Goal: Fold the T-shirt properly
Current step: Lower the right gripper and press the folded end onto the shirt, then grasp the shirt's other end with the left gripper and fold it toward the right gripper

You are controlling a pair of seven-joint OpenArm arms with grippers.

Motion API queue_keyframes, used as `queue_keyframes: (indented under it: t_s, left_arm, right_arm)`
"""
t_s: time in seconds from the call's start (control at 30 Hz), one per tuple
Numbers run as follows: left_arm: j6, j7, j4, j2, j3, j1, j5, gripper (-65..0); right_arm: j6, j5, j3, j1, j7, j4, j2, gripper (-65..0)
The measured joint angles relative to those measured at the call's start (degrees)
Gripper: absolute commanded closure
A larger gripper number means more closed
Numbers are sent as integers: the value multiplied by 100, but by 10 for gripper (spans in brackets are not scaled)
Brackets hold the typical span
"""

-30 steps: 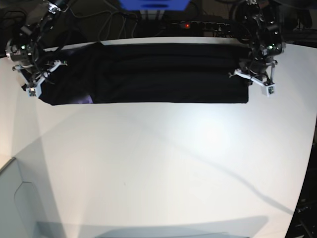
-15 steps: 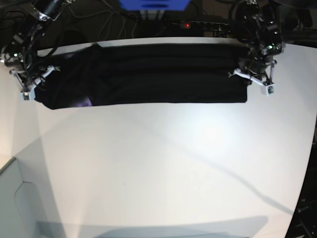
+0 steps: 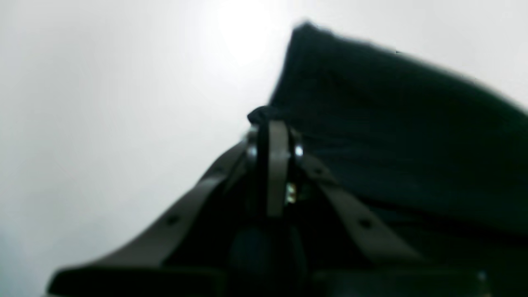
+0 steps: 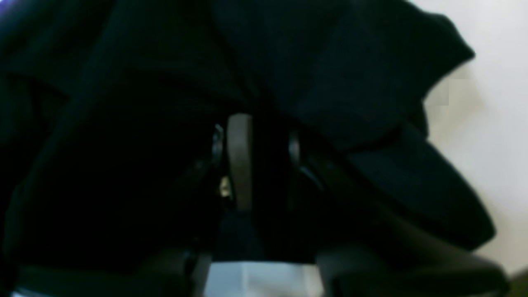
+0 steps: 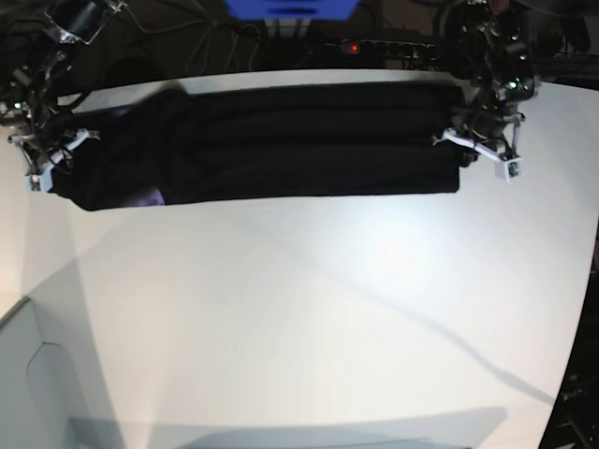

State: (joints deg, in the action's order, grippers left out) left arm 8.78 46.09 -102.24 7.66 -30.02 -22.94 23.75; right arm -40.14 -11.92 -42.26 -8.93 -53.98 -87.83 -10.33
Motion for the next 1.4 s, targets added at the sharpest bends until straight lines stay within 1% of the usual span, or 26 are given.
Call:
queue_keyframes:
  t_s: [0.03, 0.1, 0.2, 0.27, 0.3, 0.4, 0.5, 0.6, 0.7, 0.77, 0.8, 0.83, 0.87, 0.97, 1.0, 1.1, 1.17, 1.23, 1.4]
  left_arm:
    - [15, -42, -144, -7, -26, -44, 28, -43]
    - [-15, 17, -356, -2, -101, -105, 125, -117]
    - [-26, 13, -492, 57, -208, -118, 745, -243]
    - [-22, 20, -503, 76, -297, -120, 1095, -298]
    - [-22, 13, -505, 81, -369, -153, 1217, -312]
    - [-31, 39, -492, 291, -442, -267, 1707, -317]
    - [-31, 203, -293, 647, -476, -323, 2479, -318]
    - [4, 345, 254, 872, -787, -323, 3335, -320]
    - [-44, 741, 820, 1067, -1069, -326, 3818, -320]
    - [-24, 894, 1097, 1158, -1163, -323, 4105, -321]
    - [35, 981, 1193, 1207, -1191, -308, 4249, -321]
    - [269, 1043, 1322, 1261, -1202, -306, 4402, -321]
    - [507, 1158, 1458, 1311, -1207, -273, 4503, -321]
    - [848, 1637, 2015, 1340, -1228, -46, 4546, -321]
    - [892, 1792, 2247, 1327, -1228, 44, 4500, -321]
    - [970, 1843, 2645, 1307, -1220, 175, 4660, -321]
    - [968, 1823, 2712, 1316, -1178, 186, 4710, -321]
    - [977, 1733, 2712, 1346, -955, 184, 4763, -321]
    - [1016, 1729, 2686, 1346, -553, 203, 4861, -329]
  right_arm:
    - [0, 0, 0, -37, 24, -20, 0, -124]
    - [0, -2, 0, -63, 46, -28, 0, -124]
    - [2, 9, -7, -66, 52, -17, 0, -124]
    - [2, 15, -11, -66, 48, -17, 0, -124]
    - [2, 15, -11, -66, 46, -20, 2, -124]
    - [2, 15, -11, -66, 42, -26, 13, -124]
    - [2, 42, -26, -70, 66, -35, 48, -124]
    - [2, 72, -22, -66, 59, -37, 52, -124]
    - [4, 76, -9, -114, 140, -42, 50, -124]
    - [4, 68, -7, -129, 142, -42, 50, -124]
    - [4, 76, -7, -129, 136, -42, 52, -124]
    - [4, 76, -7, -129, 131, -42, 50, -124]
    - [4, 76, -7, -129, 129, -42, 52, -124]
    - [4, 74, -7, -129, 131, -44, 52, -124]
    - [4, 74, -7, -129, 131, -44, 52, -124]
    - [4, 76, -7, -129, 118, -46, 52, -124]
    - [4, 59, -7, -133, 133, -46, 52, -124]
    - [4, 61, -11, -131, 120, -46, 52, -124]
    - [4, 59, -11, -131, 120, -48, 52, -124]
